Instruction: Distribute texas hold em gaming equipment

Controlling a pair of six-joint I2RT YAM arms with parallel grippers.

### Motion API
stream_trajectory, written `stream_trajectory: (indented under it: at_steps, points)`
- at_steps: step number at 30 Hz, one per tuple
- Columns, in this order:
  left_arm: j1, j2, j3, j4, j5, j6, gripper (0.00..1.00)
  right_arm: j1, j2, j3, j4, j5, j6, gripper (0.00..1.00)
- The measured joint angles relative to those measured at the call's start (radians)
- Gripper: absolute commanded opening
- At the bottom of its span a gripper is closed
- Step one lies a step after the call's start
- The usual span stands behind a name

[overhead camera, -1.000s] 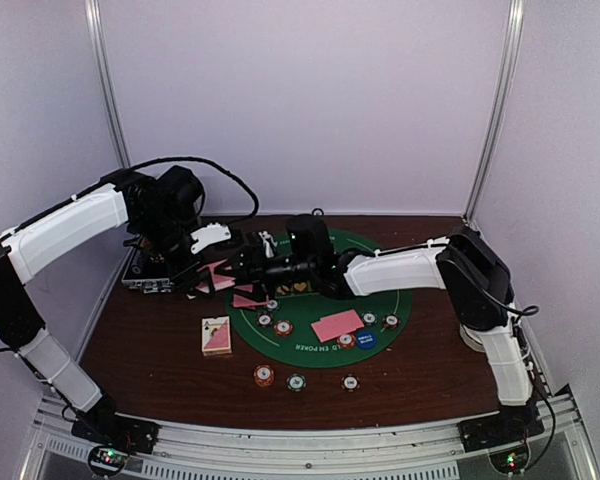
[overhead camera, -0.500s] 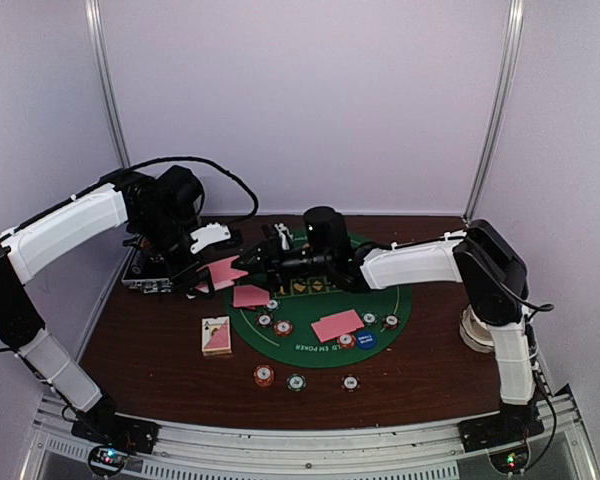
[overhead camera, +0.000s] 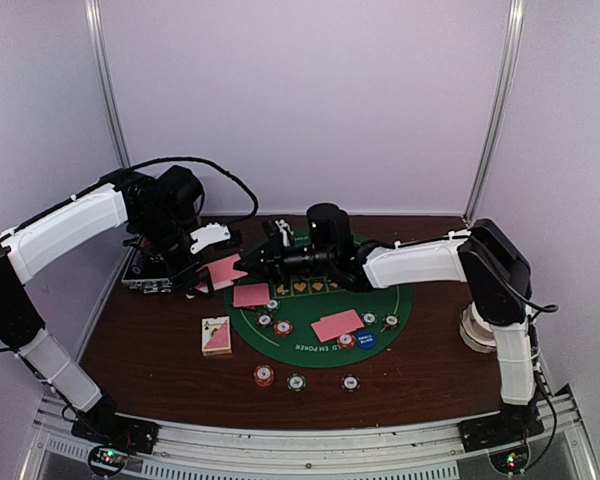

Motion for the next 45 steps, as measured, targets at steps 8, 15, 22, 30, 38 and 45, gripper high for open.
stream_trajectory:
  at_steps: [8, 15, 22, 30, 38, 45]
  points:
    - [0.0, 0.0, -0.003, 0.0, -0.014, 0.004, 0.0, -0.043, -0.054, -0.003, -0.092, -0.036, -0.063, 0.0]
    - [0.0, -0.001, -0.024, -0.001, -0.034, 0.004, 0.0, -0.149, -0.161, 0.038, -0.458, -0.048, -0.367, 0.0]
    - [0.026, -0.001, -0.045, -0.004, -0.033, 0.004, 0.0, -0.186, -0.158, 0.283, -0.967, 0.113, -0.847, 0.0]
    - [0.05, -0.018, -0.065, -0.006, -0.033, 0.003, 0.0, -0.124, -0.151, 0.339, -1.128, 0.531, -1.374, 0.0]
    - [0.05, -0.048, -0.075, -0.017, -0.033, 0.003, 0.0, 0.018, -0.138, 0.134, -0.911, 0.909, -1.848, 0.0]
    - [0.05, -0.052, -0.075, -0.018, -0.032, 0.003, 0.0, 0.039, -0.042, 0.057, -0.678, 1.103, -2.144, 0.0]
